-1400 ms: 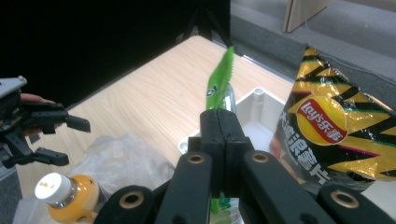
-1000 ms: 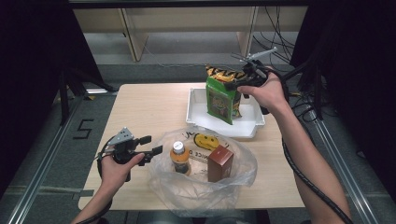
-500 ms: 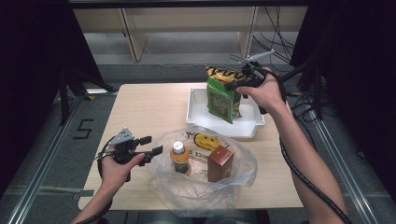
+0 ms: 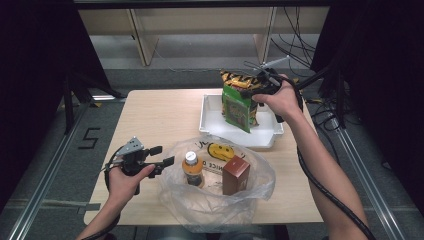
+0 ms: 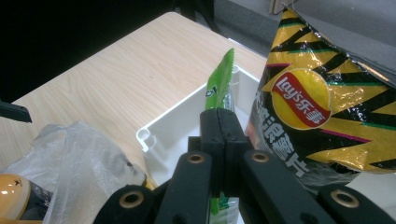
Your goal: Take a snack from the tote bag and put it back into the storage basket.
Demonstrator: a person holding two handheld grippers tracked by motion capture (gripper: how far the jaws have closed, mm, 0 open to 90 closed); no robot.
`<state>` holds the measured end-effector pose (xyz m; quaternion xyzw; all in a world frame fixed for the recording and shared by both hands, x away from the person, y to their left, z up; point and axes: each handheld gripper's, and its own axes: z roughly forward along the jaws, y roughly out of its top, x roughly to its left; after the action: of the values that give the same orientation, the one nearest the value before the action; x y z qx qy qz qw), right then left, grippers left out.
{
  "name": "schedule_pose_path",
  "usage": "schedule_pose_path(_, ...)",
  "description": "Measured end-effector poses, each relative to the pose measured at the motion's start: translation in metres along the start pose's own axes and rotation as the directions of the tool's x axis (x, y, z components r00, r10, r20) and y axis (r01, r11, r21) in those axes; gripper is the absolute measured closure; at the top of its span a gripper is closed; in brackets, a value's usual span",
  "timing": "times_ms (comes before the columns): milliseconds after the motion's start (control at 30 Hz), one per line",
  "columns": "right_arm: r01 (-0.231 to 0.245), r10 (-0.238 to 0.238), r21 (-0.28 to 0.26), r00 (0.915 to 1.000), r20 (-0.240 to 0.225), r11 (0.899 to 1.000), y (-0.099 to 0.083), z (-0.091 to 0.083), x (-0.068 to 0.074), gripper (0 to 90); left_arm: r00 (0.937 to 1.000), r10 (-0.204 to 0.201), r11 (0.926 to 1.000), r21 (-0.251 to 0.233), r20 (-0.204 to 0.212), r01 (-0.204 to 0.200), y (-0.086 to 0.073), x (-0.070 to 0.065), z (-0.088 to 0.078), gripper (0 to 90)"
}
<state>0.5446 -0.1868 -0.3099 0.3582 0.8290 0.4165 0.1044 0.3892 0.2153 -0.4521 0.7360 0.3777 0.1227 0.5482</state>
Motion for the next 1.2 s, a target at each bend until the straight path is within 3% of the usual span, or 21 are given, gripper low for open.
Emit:
schedule_pose_path(67, 0.003, -0.003, -0.018, 1.0000, -0.002, 1.000, -0.002, 0.005, -0.002, 90.0, 1.0000, 0.000, 1.0000, -0.001, 0.001, 0.000, 0.000, 0.000, 0.000, 27.9)
schedule_pose_path(100, -0.017, 0.017, -0.006, 0.9999, -0.001, 1.000, -0.003, 0.005, -0.001, 90.0, 1.0000, 0.000, 1.0000, -0.001, 0.001, 0.000, 0.000, 0.000, 0.000, 27.9)
schedule_pose_path(400, -0.039, 0.039, -0.004, 0.9992, -0.005, 0.999, -0.008, 0.014, -0.006, 90.0, 1.0000, 0.000, 1.0000, 0.001, 0.002, 0.000, 0.000, 0.000, 0.000, 27.9)
schedule_pose_path(467, -0.023, 0.023, 0.017, 0.9997, -0.007, 1.000, -0.008, 0.014, -0.008, 90.0, 0.9999, -0.011, 0.9999, 0.000, 0.001, 0.011, -0.001, -0.001, 0.001, 27.9)
schedule_pose_path(600, -0.026, 0.026, -0.003, 0.9997, 0.000, 1.000, -0.009, 0.019, -0.009, 90.0, 1.0000, -0.010, 1.0000, 0.002, 0.000, 0.010, -0.001, -0.001, 0.001, 27.9)
schedule_pose_path(667, -0.043, 0.043, 0.019, 0.9990, -0.011, 0.999, -0.009, 0.020, -0.008, 90.0, 0.9999, -0.010, 0.9999, 0.002, 0.000, 0.010, -0.001, -0.001, 0.001, 27.9)
schedule_pose_path(700, -0.023, 0.024, 0.025, 0.9997, -0.006, 0.999, -0.010, 0.021, -0.010, 90.0, 0.9999, -0.010, 0.9999, 0.002, 0.000, 0.010, -0.001, -0.001, 0.001, 27.9)
schedule_pose_path(800, -0.029, 0.029, 0.003, 0.9996, 0.000, 1.000, -0.011, 0.026, -0.011, 90.0, 1.0000, -0.010, 0.9999, 0.002, 0.000, 0.010, -0.001, 0.000, 0.001, 27.9)
schedule_pose_path(900, -0.049, 0.049, 0.016, 0.9988, -0.005, 0.999, -0.012, 0.028, -0.010, 90.0, 1.0000, -0.010, 0.9999, 0.003, 0.000, 0.010, -0.001, 0.000, 0.001, 27.9)
schedule_pose_path(1133, -0.042, 0.042, 0.030, 0.9991, 0.001, 0.999, -0.014, 0.033, -0.014, 90.0, 1.0000, -0.008, 1.0000, 0.005, -0.001, 0.008, -0.001, 0.000, 0.001, 27.9)
schedule_pose_path(1167, -0.023, 0.022, 0.029, 0.9997, 0.007, 0.999, -0.014, 0.034, -0.014, 90.0, 1.0000, -0.007, 1.0000, 0.007, 0.000, 0.007, -0.001, 0.000, 0.001, 27.9)
schedule_pose_path(1200, -0.059, 0.059, 0.025, 0.9982, 0.004, 0.998, -0.014, 0.035, -0.012, 90.0, 1.0000, -0.008, 0.9999, 0.007, 0.000, 0.008, -0.001, 0.000, 0.001, 27.9)
